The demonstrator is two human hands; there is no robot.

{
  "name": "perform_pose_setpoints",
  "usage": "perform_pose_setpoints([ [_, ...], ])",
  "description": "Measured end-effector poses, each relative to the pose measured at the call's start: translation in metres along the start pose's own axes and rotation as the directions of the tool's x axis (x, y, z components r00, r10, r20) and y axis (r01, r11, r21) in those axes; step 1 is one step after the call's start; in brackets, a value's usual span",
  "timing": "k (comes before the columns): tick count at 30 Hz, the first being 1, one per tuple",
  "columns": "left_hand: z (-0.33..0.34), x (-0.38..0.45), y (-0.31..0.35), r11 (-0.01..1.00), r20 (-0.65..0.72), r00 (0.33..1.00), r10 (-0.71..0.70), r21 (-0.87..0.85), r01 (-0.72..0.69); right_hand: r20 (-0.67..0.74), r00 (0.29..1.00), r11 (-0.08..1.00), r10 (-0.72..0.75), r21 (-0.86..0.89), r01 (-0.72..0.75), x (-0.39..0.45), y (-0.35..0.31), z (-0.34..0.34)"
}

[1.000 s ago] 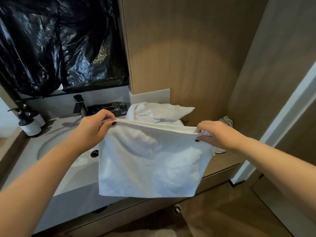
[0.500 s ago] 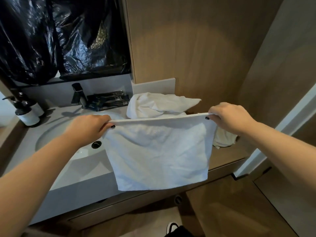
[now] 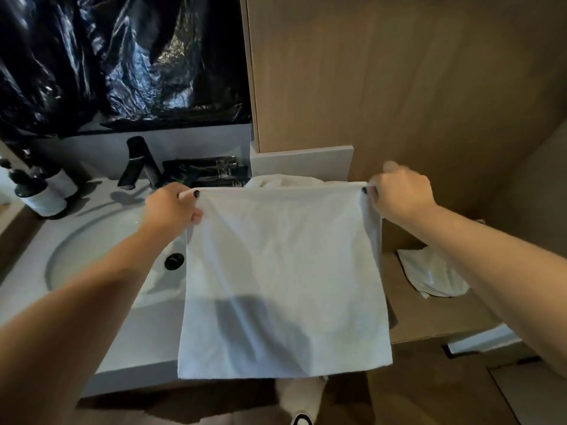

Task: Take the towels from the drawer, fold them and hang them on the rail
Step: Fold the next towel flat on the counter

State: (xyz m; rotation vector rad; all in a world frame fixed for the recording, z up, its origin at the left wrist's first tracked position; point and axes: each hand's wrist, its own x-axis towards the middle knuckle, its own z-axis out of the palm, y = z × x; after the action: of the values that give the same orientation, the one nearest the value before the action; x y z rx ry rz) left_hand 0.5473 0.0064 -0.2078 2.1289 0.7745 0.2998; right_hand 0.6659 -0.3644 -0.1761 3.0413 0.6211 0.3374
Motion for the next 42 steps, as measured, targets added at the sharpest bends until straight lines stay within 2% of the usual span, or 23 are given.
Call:
perform_pose_setpoints([
  [1,0.004,0.007,0.002,0.996,-0.015,0.999,-0.036,-0.082,0.035,0.041,0.998,0.999,0.045,0.008,-0.046,0.013,-0.001,0.002],
  [3,0.009,0.019,0.005,0.986,-0.055,0.998,-0.025,-0.164,0.015,0.075,0.987,0.984,0.140,0.103,-0.147,0.036,-0.002,0.008],
  [6,0.008,0.030,0.011,0.972,-0.124,0.992,0.013,-0.233,-0.042,0.064,0.966,0.876,0.249,0.410,-0.253,0.054,-0.003,0.019],
  [9,0.002,0.025,0.012,0.937,-0.120,0.992,-0.027,-0.348,-0.017,0.136,0.944,0.626,0.301,0.719,-0.304,0.049,-0.005,0.025],
  [12,-0.003,0.005,-0.003,0.808,-0.035,0.996,-0.087,-0.587,0.050,0.205,0.899,0.268,0.388,0.908,-0.323,0.013,-0.014,0.029],
  [13,-0.003,-0.001,-0.011,0.778,-0.019,0.992,-0.127,-0.622,0.087,0.247,0.880,0.147,0.406,0.932,-0.330,-0.002,-0.018,0.031],
  [15,-0.002,-0.009,-0.029,0.791,-0.014,0.977,-0.215,-0.590,0.165,0.362,0.829,-0.054,0.426,0.925,-0.376,-0.034,-0.027,0.037],
  [18,0.005,-0.018,-0.055,0.839,0.030,0.963,-0.269,-0.484,0.250,0.488,0.740,-0.202,0.462,0.871,-0.448,-0.083,-0.044,0.058],
  [23,0.007,-0.024,-0.083,0.813,0.065,0.950,-0.305,-0.501,0.296,0.550,0.630,-0.273,0.548,0.829,-0.487,-0.144,-0.080,0.088],
  [26,0.011,-0.020,-0.099,0.857,0.093,0.941,-0.324,-0.392,0.334,0.597,0.572,-0.288,0.562,0.790,-0.541,-0.161,-0.091,0.105],
  [29,0.015,-0.020,-0.119,0.887,0.116,0.928,-0.353,-0.274,0.372,0.633,0.541,-0.175,0.553,0.724,-0.667,-0.172,-0.093,0.120],
  [31,0.019,-0.021,-0.134,0.906,0.143,0.931,-0.336,-0.222,0.361,0.619,0.530,-0.109,0.580,0.704,-0.702,-0.178,-0.093,0.127],
  [36,0.027,-0.026,-0.148,0.956,0.186,0.939,-0.290,0.089,0.278,0.556,0.497,-0.075,0.666,0.713,-0.697,-0.181,-0.096,0.129],
  [38,0.028,-0.030,-0.148,0.961,0.198,0.942,-0.271,0.117,0.251,0.516,0.486,-0.033,0.706,0.708,-0.705,-0.182,-0.098,0.129],
  [42,0.025,-0.040,-0.155,0.957,0.242,0.926,-0.290,0.104,0.272,0.443,0.529,0.112,0.724,0.681,-0.724,-0.185,-0.095,0.131],
])
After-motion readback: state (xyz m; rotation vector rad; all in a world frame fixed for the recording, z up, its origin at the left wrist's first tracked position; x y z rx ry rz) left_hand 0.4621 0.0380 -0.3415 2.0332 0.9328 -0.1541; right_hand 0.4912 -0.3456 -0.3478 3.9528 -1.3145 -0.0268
